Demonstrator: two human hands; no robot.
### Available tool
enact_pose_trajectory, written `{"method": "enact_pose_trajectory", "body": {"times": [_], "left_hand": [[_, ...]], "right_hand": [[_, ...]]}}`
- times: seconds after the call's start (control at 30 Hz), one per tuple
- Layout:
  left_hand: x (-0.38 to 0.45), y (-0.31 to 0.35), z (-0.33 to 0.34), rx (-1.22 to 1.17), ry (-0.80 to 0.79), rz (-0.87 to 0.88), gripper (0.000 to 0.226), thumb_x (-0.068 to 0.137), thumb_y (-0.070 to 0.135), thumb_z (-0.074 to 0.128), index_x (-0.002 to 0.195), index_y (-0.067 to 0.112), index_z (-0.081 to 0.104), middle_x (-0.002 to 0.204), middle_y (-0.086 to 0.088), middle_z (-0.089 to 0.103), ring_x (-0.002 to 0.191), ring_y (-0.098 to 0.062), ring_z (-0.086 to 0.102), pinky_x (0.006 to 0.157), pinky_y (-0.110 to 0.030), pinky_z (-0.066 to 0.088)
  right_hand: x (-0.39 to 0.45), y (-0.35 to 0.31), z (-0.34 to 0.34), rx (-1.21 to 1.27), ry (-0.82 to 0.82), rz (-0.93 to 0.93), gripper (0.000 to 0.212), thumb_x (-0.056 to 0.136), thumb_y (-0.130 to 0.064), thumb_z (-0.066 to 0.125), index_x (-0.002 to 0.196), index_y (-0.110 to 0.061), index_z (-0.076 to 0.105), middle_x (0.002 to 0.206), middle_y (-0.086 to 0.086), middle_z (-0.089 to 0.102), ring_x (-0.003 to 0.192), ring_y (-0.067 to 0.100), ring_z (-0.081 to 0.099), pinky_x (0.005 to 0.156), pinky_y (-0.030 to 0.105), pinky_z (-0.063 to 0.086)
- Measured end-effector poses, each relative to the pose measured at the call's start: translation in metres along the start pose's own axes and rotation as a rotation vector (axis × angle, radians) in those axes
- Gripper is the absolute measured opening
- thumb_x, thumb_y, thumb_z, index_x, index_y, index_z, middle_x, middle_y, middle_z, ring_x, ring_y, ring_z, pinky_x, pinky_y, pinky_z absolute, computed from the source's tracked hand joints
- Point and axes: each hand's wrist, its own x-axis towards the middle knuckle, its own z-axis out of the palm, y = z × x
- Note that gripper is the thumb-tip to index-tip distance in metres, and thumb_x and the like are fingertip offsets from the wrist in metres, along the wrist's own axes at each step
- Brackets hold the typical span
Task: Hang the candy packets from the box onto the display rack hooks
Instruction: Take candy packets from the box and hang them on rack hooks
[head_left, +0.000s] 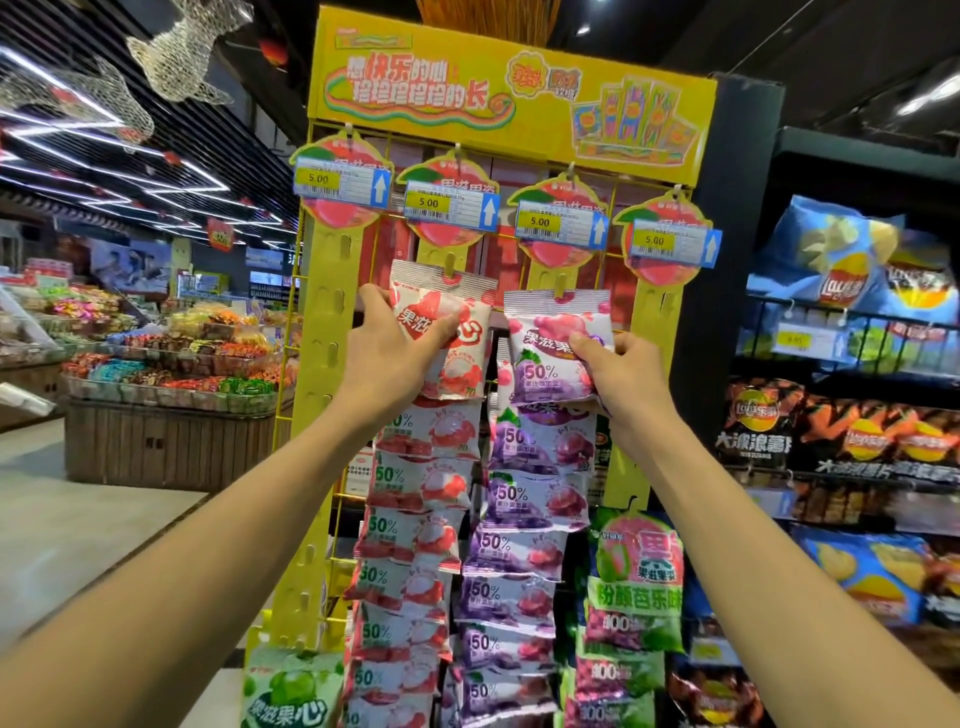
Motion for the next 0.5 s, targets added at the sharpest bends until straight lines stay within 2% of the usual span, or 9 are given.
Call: {"method": "enact_pose_trajectory", "body": {"times": [0.07, 0.1, 0.17, 0.23, 0.3, 0.33, 0.4, 0.5], "left_hand": [[-0.003, -0.001, 0.002, 0.031, 0.036, 0.034, 0.062, 0.09, 0.057, 0.069, 0.118, 0.011, 0.039, 0.091, -0.006, 0.065, 0.073, -0.016, 0.061, 0.063, -0.026, 0.051], [-0.004, -0.002, 0.003, 0.049, 0.057, 0.054, 0.06, 0.091, 0.055, 0.069, 0.116, 0.01, 0.039, 0.085, -0.002, 0.062, 0.068, -0.013, 0.057, 0.06, -0.023, 0.047], [-0.005, -0.003, 0.006, 0.088, 0.091, 0.082, 0.054, 0.093, 0.051, 0.068, 0.114, 0.011, 0.037, 0.077, 0.001, 0.054, 0.062, -0.009, 0.048, 0.052, -0.02, 0.038], [-0.005, -0.002, 0.007, 0.13, 0.118, 0.104, 0.054, 0.095, 0.049, 0.066, 0.117, 0.007, 0.04, 0.074, 0.0, 0.05, 0.062, -0.009, 0.046, 0.05, -0.023, 0.034], [-0.005, -0.003, 0.009, 0.204, 0.143, 0.113, 0.06, 0.095, 0.053, 0.063, 0.118, 0.002, 0.043, 0.077, -0.003, 0.054, 0.066, -0.019, 0.052, 0.052, -0.03, 0.038], [-0.005, -0.003, 0.009, 0.282, 0.163, 0.105, 0.063, 0.095, 0.058, 0.06, 0.118, 0.003, 0.044, 0.082, -0.007, 0.059, 0.072, -0.027, 0.058, 0.057, -0.036, 0.043], [-0.007, -0.005, 0.01, 0.456, 0.208, 0.07, 0.069, 0.094, 0.068, 0.053, 0.12, 0.004, 0.048, 0.098, -0.015, 0.065, 0.093, -0.037, 0.062, 0.075, -0.044, 0.051], [-0.014, -0.01, 0.011, 0.549, 0.232, 0.041, 0.073, 0.094, 0.07, 0.048, 0.128, 0.005, 0.052, 0.12, -0.019, 0.059, 0.115, -0.038, 0.053, 0.095, -0.048, 0.042]], "right_hand": [[0.002, 0.004, 0.002, -0.068, 0.053, -0.046, 0.055, 0.063, -0.067, 0.069, 0.096, -0.023, 0.065, 0.091, 0.0, 0.077, 0.087, 0.026, 0.074, 0.082, 0.058, 0.059], [-0.001, 0.003, 0.003, -0.122, 0.074, -0.075, 0.055, 0.064, -0.069, 0.066, 0.096, -0.024, 0.064, 0.091, -0.002, 0.075, 0.088, 0.026, 0.073, 0.082, 0.056, 0.058], [-0.009, -0.002, 0.003, -0.254, 0.109, -0.112, 0.048, 0.075, -0.067, 0.064, 0.1, -0.025, 0.062, 0.094, -0.003, 0.072, 0.092, 0.026, 0.069, 0.084, 0.054, 0.056], [-0.015, -0.003, 0.002, -0.361, 0.135, -0.12, 0.045, 0.085, -0.064, 0.062, 0.108, -0.025, 0.06, 0.1, -0.002, 0.07, 0.098, 0.027, 0.066, 0.084, 0.048, 0.053], [-0.017, -0.001, 0.001, -0.449, 0.161, -0.128, 0.047, 0.091, -0.062, 0.06, 0.114, -0.022, 0.057, 0.107, 0.0, 0.067, 0.102, 0.028, 0.062, 0.078, 0.039, 0.042], [-0.018, 0.001, 0.001, -0.482, 0.172, -0.135, 0.048, 0.092, -0.062, 0.059, 0.117, -0.021, 0.056, 0.11, 0.001, 0.066, 0.104, 0.028, 0.061, 0.077, 0.037, 0.037], [-0.021, 0.003, 0.0, -0.51, 0.183, -0.152, 0.05, 0.093, -0.061, 0.059, 0.12, -0.019, 0.054, 0.115, 0.002, 0.065, 0.107, 0.029, 0.06, 0.076, 0.035, 0.034], [-0.027, 0.011, -0.002, -0.505, 0.186, -0.171, 0.046, 0.092, -0.058, 0.062, 0.118, -0.021, 0.051, 0.117, 0.001, 0.062, 0.108, 0.027, 0.059, 0.077, 0.034, 0.037]]}}
